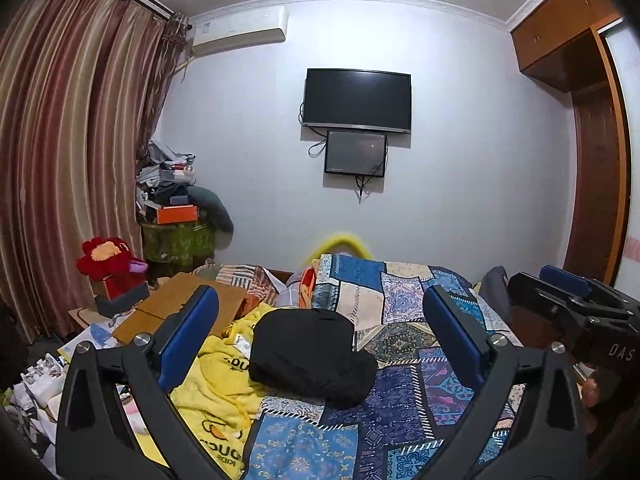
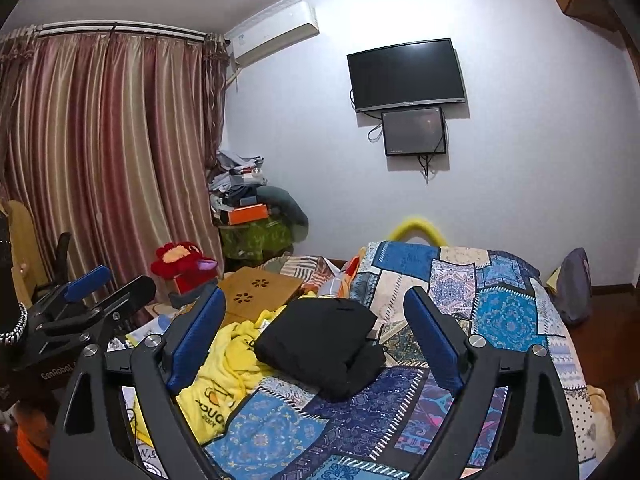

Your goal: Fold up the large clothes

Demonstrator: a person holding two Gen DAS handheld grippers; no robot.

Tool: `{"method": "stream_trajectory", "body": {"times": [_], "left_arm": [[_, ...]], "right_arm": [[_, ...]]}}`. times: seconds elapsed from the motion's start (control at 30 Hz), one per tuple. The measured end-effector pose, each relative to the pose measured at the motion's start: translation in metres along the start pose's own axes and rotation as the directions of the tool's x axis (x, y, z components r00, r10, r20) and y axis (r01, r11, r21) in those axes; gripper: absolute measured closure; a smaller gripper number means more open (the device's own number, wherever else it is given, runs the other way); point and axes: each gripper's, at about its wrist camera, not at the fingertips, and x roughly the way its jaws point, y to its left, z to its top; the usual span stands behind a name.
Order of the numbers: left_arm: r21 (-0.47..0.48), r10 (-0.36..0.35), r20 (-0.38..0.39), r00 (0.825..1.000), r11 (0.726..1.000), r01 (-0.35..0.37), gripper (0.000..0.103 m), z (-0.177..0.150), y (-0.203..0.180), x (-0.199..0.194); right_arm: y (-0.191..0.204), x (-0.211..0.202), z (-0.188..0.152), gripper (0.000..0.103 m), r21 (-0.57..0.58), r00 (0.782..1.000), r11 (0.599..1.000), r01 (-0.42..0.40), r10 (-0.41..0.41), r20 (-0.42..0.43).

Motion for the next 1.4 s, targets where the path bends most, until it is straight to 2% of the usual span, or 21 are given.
{"method": "stream_trajectory", "body": {"times": [0.9, 1.4], "left_arm": [[0.009, -0.002, -0.024, 1.0, 1.0, 0.002, 0.0, -0.0067, -0.0082, 0.0065], [-0.002, -0.034, -0.034, 0.999, 0.999, 0.034, 0.0, -0.0059, -0.0079, 0.0077]], "right_arm": [[0.0075, 0.0002, 0.0016, 0.014, -0.013, 1.0, 1.0, 0.009, -0.01, -0.025], [0.0066, -0.0001, 0.0009, 0.014, -0.009, 1.0, 1.0, 0.011, -0.011, -0.023]]}}
